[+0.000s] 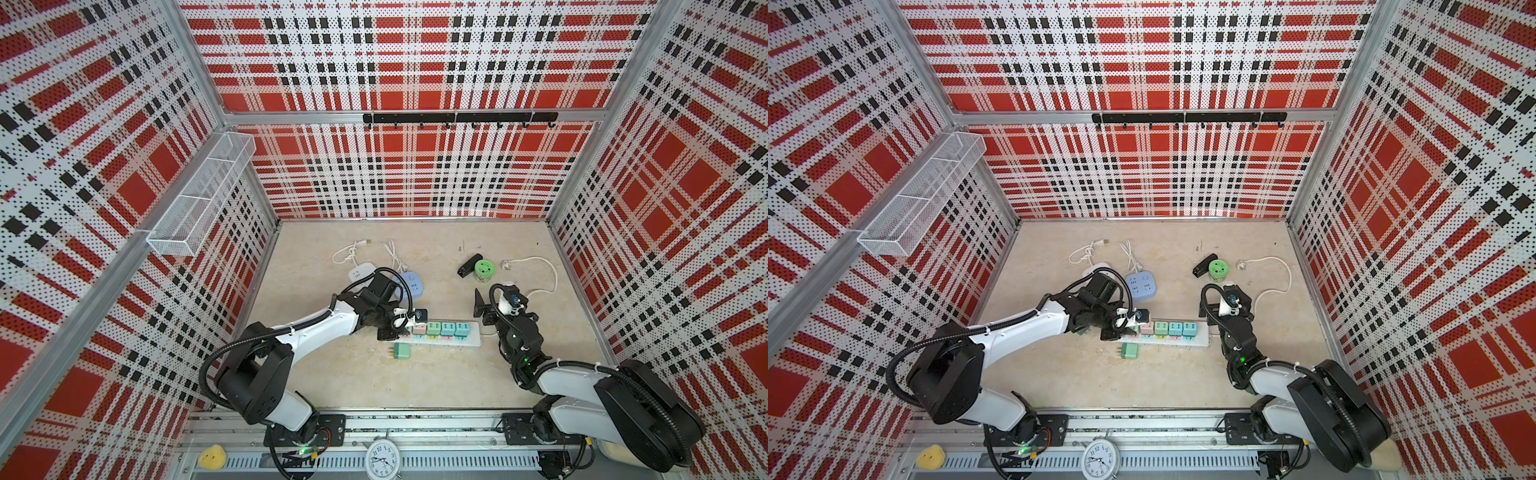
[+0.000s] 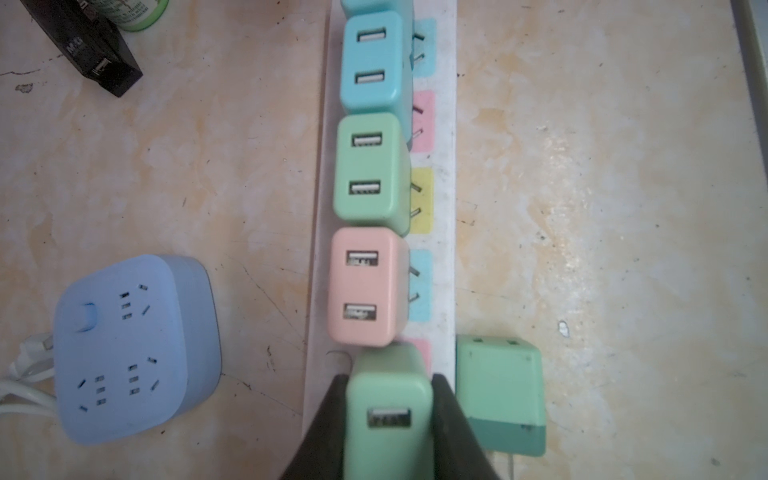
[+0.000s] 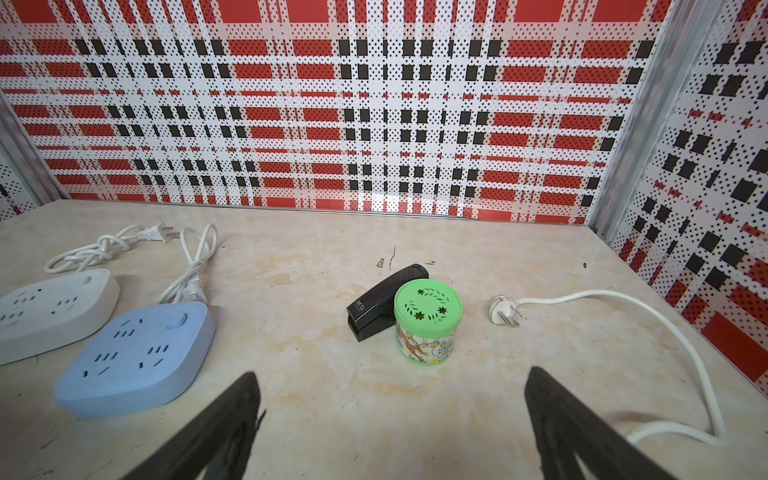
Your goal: Insert the plug
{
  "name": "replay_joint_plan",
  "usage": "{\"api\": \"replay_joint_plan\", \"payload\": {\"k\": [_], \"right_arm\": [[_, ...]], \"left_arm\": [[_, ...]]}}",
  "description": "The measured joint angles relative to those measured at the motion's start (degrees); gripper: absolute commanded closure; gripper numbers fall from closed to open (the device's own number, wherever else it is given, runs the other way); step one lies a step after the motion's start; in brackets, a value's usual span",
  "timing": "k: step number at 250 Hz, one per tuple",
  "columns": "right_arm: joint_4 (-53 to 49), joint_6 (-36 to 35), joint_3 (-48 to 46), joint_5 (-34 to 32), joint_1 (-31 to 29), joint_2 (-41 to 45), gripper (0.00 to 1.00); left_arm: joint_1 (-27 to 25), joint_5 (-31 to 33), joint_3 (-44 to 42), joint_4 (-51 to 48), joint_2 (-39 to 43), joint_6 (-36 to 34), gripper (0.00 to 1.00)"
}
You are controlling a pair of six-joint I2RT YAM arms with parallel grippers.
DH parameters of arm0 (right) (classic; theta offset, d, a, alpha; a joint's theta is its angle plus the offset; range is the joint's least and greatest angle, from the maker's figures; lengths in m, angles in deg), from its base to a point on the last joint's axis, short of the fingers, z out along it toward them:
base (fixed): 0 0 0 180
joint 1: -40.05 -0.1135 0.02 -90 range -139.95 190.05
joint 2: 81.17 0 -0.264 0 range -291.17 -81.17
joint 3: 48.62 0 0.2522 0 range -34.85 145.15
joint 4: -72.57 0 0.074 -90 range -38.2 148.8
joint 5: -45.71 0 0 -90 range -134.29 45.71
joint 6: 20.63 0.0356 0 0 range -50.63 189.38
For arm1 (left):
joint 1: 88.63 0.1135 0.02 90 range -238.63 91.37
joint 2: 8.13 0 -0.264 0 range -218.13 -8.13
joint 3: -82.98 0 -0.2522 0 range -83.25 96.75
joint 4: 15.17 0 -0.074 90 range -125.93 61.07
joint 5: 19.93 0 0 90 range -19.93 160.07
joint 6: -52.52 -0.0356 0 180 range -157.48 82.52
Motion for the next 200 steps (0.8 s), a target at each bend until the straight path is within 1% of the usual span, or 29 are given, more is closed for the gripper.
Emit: {"api": "replay_joint_plan", "payload": {"k": [123,200], "right_arm": [[-0.3,0.3,0.0,0.0,0.2,0.0,0.00],[-0.4,0.3,0.0,0.0,0.3,0.0,0.01]], "left_arm": [[0.0,0.5,1.5,-0.8,-2.1,-0.2,1.00],[1.4,-0.7,4.8,-3.8,-6.0,0.0,1.00]]}}
